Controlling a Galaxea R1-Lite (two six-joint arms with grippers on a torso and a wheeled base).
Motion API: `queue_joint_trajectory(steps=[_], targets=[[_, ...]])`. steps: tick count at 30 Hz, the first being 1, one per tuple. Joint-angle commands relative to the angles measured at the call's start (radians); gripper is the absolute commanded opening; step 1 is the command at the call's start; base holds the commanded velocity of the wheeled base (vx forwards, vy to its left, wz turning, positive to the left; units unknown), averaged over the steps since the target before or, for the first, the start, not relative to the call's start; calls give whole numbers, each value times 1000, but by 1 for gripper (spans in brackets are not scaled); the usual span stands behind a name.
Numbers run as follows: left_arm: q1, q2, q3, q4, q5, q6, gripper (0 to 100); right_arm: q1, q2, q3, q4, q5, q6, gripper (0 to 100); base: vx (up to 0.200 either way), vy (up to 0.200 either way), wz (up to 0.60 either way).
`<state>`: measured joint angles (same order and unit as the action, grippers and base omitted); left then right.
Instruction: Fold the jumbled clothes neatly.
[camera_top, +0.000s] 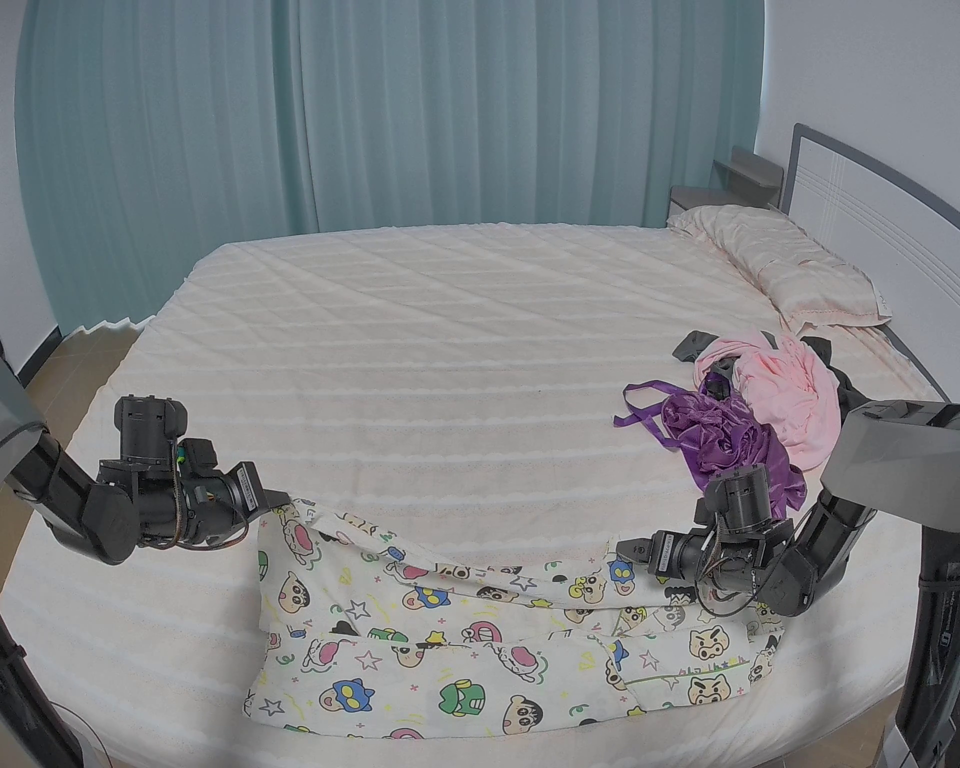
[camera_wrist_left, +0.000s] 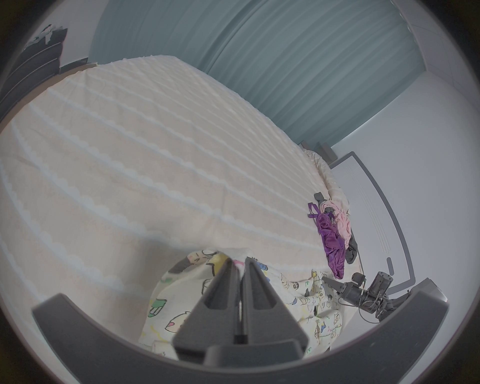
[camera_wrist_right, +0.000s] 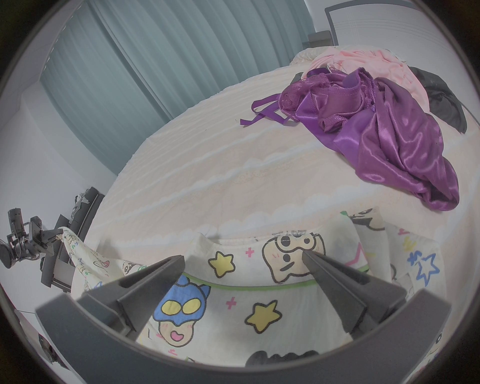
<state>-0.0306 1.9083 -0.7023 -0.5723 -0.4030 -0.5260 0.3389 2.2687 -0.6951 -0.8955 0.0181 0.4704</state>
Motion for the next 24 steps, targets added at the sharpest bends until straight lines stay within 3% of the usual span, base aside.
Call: queue_joint_trajectory(steps=[1,8,16,24], targets=[[-2,40,-34,-14,-4,-3,0,-1,12,-3,-2,0,2,100,0,0,0],[0,41,-28,-75,-13,-5,0,-1,12,-3,-3,3,5,100,0,0,0],[8,49,93,-142,-2,21,0,0,18,-6,-8,2,56,100,0,0,0],[48,35,238,-146,0,193,0,0,3,0,-2,2,56,100,0,0,0]])
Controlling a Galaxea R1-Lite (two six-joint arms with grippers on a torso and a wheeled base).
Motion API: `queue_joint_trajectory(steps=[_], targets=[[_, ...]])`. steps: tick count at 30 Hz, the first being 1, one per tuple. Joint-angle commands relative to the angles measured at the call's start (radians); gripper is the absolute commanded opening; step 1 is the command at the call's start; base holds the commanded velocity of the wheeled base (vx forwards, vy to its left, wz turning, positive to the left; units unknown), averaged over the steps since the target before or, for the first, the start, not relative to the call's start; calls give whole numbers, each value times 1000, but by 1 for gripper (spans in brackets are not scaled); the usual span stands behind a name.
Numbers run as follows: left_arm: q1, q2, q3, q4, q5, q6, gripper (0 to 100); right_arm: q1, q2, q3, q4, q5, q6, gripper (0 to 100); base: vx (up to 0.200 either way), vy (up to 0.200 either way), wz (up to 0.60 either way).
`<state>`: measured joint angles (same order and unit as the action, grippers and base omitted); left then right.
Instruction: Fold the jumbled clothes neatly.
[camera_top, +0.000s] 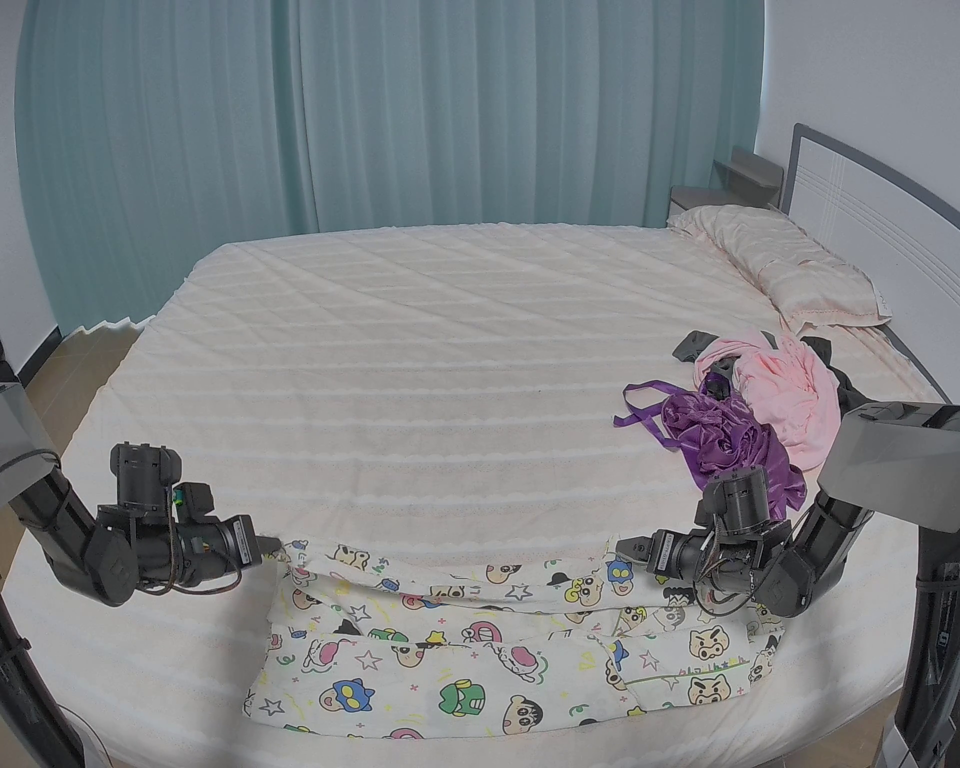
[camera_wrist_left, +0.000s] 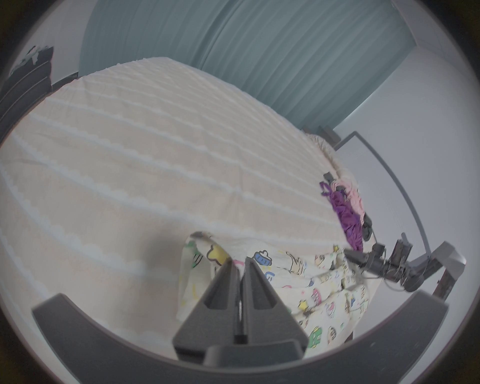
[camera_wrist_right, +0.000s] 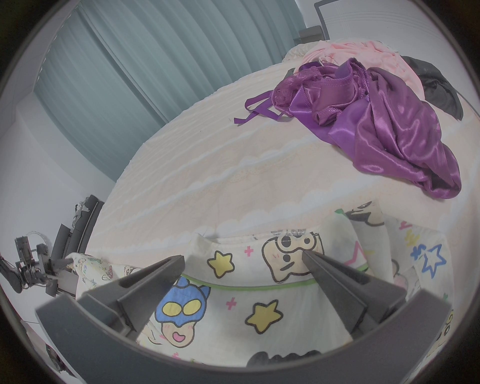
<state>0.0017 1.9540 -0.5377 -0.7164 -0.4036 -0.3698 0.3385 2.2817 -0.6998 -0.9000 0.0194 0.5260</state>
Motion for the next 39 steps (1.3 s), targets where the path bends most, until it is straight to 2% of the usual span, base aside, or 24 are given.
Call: queue_joint_trajectory(steps=[1,10,17,24,32,35,39], targets=[[15,-12,76,-3,0,38,0,0,-10,5,3,1,0,100,0,0,0],[29,-24,202,0,2,150,0,-1,-19,9,1,1,3,100,0,0,0],[29,20,239,-5,3,198,0,-7,-65,17,3,1,42,100,0,0,0],[29,40,239,-6,0,204,0,-41,-200,108,3,5,65,100,0,0,0],[29,39,240,-5,-3,198,0,-81,-240,237,-7,2,75,100,0,0,0],[29,32,251,-6,-4,198,0,-79,-242,269,-7,-4,137,100,0,0,0],[32,31,254,-8,-6,198,0,-76,-238,283,-7,-27,169,100,0,0,0]])
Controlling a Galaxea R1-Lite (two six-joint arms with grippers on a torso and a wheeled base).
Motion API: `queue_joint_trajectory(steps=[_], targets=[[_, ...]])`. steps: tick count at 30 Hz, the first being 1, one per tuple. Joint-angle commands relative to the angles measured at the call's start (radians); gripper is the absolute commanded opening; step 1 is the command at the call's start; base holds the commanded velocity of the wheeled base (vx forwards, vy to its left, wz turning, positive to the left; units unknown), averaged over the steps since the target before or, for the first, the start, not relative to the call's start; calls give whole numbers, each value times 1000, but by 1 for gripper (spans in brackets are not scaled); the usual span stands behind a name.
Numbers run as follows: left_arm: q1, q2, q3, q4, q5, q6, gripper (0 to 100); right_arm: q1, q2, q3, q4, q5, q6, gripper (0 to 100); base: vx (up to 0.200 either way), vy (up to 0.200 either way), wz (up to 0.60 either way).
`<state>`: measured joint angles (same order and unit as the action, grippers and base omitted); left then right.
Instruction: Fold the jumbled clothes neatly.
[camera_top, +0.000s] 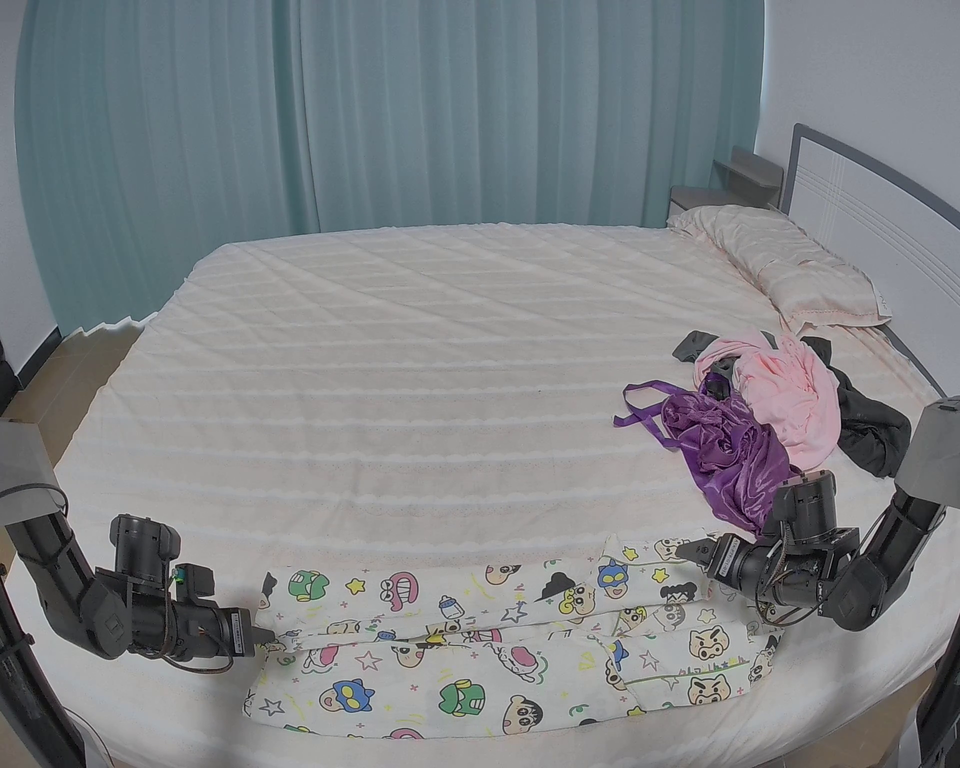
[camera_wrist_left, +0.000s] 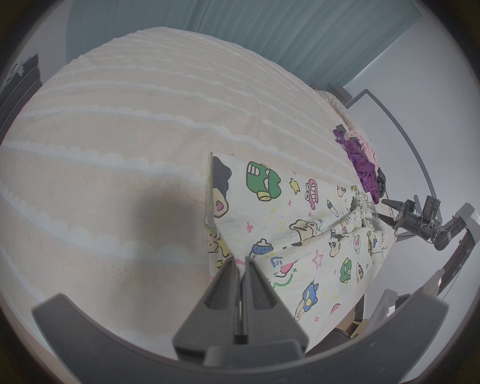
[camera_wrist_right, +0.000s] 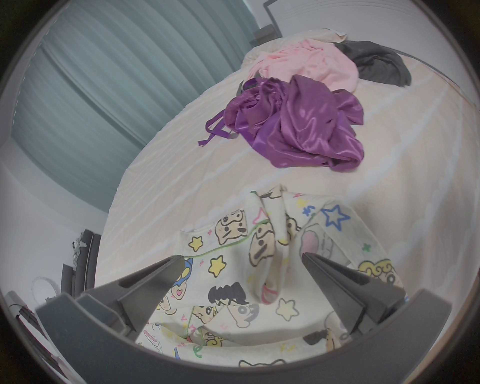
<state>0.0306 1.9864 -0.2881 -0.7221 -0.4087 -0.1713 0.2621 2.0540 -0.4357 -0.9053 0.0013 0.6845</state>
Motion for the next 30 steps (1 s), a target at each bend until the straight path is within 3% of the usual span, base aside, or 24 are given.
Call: queue_joint_trajectory(steps=[1,15,16,30], targets=[[3,-1,6,-3,-1,-1,0,2,-11,22,-1,-12,21,100,0,0,0],[3,0,12,-19,-2,-5,0,45,101,-15,-3,-12,93,100,0,0,0],[3,0,12,-20,-1,-5,0,45,107,-20,-3,-12,99,0,0,0,0],[2,-46,-10,-85,10,-25,0,31,43,-28,-17,-7,129,0,0,0,0]])
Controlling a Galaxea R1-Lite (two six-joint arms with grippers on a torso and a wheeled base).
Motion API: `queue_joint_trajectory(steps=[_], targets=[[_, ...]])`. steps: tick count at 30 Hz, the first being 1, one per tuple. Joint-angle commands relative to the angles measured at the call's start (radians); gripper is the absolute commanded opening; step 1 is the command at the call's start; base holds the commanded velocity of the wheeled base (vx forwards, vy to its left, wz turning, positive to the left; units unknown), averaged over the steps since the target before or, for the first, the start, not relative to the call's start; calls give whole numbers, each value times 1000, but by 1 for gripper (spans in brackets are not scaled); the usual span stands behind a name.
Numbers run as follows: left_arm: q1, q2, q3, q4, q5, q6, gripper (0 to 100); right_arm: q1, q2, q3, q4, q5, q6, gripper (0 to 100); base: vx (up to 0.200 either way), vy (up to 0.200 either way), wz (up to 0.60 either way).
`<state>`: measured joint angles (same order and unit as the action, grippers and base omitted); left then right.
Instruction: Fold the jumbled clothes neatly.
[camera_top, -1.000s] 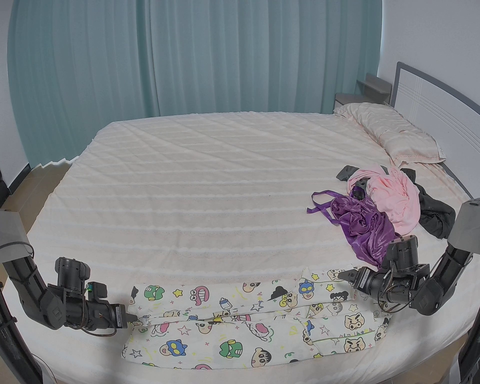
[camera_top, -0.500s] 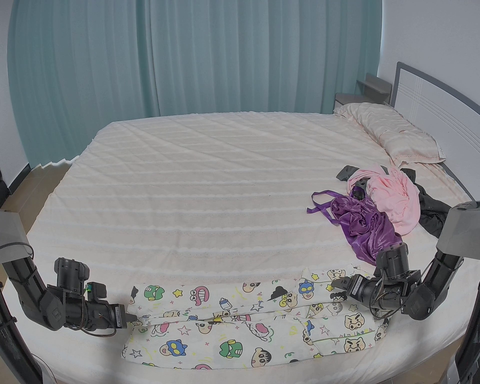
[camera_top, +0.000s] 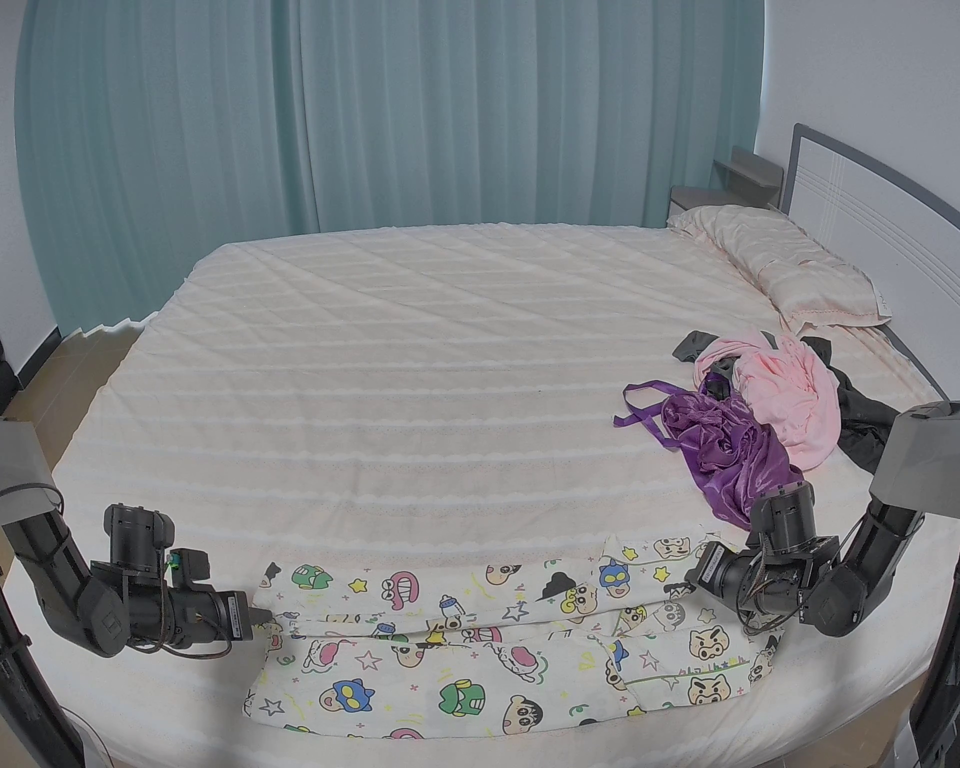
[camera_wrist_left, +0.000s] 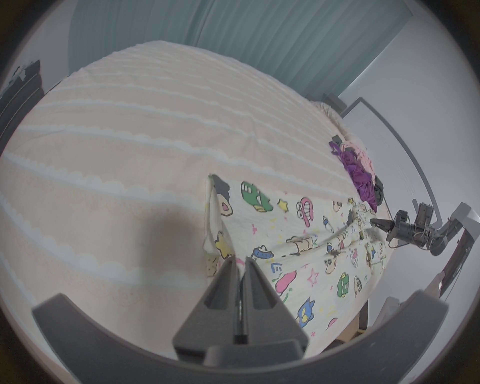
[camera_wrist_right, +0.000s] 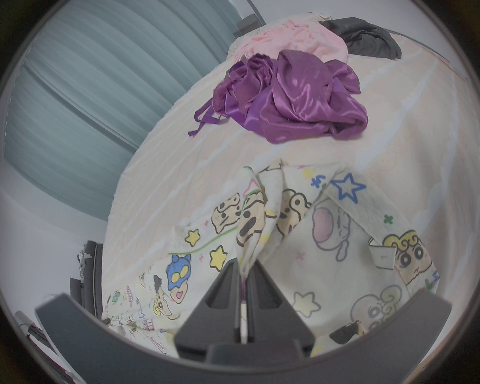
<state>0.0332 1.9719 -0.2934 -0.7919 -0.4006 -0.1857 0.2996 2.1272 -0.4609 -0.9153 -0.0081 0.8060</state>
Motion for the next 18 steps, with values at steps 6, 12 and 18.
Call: queue_joint_trajectory(steps=[6,12,18], targets=[[-12,-82,-118,-18,66,-153,0,-19,-75,-53,4,7,27,0,0,0,0],[-19,-59,-225,23,137,-221,0,-34,-87,-111,47,5,27,0,0,0,0],[-42,-42,-354,118,144,-290,0,-56,-84,-205,87,5,25,0,0,0,0]])
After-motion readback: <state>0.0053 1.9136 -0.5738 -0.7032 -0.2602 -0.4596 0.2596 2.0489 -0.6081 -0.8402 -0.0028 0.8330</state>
